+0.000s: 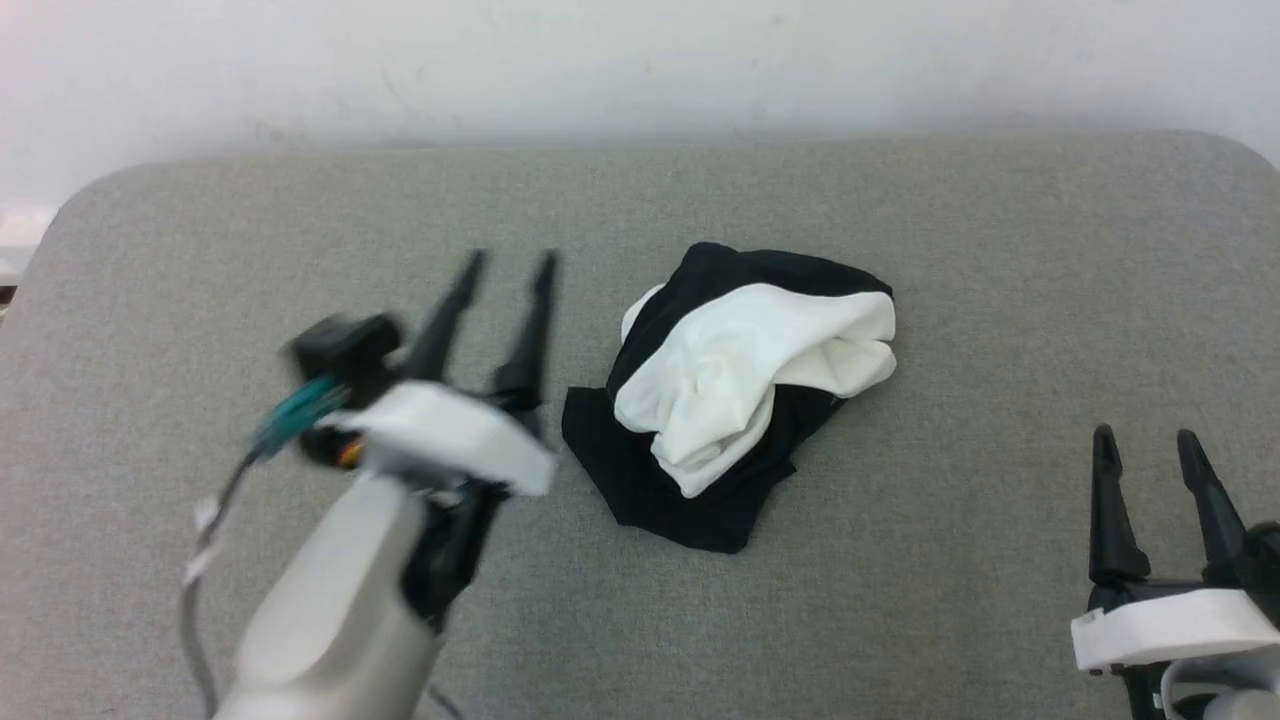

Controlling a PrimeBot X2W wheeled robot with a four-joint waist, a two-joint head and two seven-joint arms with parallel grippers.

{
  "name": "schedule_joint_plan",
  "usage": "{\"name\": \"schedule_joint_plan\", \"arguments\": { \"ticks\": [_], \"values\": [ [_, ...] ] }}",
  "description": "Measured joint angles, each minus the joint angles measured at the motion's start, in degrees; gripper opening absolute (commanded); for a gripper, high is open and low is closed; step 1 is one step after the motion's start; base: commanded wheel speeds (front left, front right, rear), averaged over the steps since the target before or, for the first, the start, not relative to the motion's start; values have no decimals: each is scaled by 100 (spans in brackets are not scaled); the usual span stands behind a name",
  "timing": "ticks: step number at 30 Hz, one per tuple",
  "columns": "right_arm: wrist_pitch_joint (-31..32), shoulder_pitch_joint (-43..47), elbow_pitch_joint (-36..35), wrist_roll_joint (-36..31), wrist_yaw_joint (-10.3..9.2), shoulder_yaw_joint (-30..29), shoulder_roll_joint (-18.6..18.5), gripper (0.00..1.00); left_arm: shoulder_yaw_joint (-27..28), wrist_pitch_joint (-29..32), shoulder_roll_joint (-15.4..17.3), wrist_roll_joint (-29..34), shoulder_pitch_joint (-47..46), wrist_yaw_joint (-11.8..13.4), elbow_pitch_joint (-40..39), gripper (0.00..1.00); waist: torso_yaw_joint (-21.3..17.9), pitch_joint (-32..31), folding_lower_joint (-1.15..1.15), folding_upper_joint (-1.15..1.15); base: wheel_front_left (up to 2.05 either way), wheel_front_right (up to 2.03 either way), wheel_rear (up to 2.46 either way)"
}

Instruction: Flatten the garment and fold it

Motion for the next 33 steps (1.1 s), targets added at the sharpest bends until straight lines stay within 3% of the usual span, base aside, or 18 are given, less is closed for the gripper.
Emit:
{"name": "schedule_joint_plan", "arguments": {
  "ticks": [3,6,11,14,20,28,33],
  "values": [
    [-1,43,-27,-1,0,-22,0,100,909,-8,47,608,867,147,-1205,100,-3,-26,0,0,0,0,0],
    [0,75,-54,-10,0,-24,1,100,1684,-8,-163,1274,1880,152,-2115,100,-10,-52,0,0,0,0,0],
    [-1,191,-89,-26,0,-5,0,100,2419,-8,-591,2113,3361,-14,-2609,100,-11,-112,0,0,0,0,0],
    [-1,264,-94,-26,0,27,0,100,2568,-8,-740,2474,3869,-219,-2599,100,7,-147,0,0,0,0,0],
    [-1,347,-83,-16,0,80,0,100,2772,-8,-935,2513,4125,-399,-2587,100,139,-206,0,0,0,0,0],
    [11,5,24,-143,0,684,-5,100,2737,-8,-943,2395,4007,-401,-2606,100,337,-151,0,0,0,0,0],
    [1094,-768,270,-285,1,1285,-199,100,2681,-8,-948,2318,3980,-357,-2602,100,413,-9,1,0,0,0,0]
  ]
}}
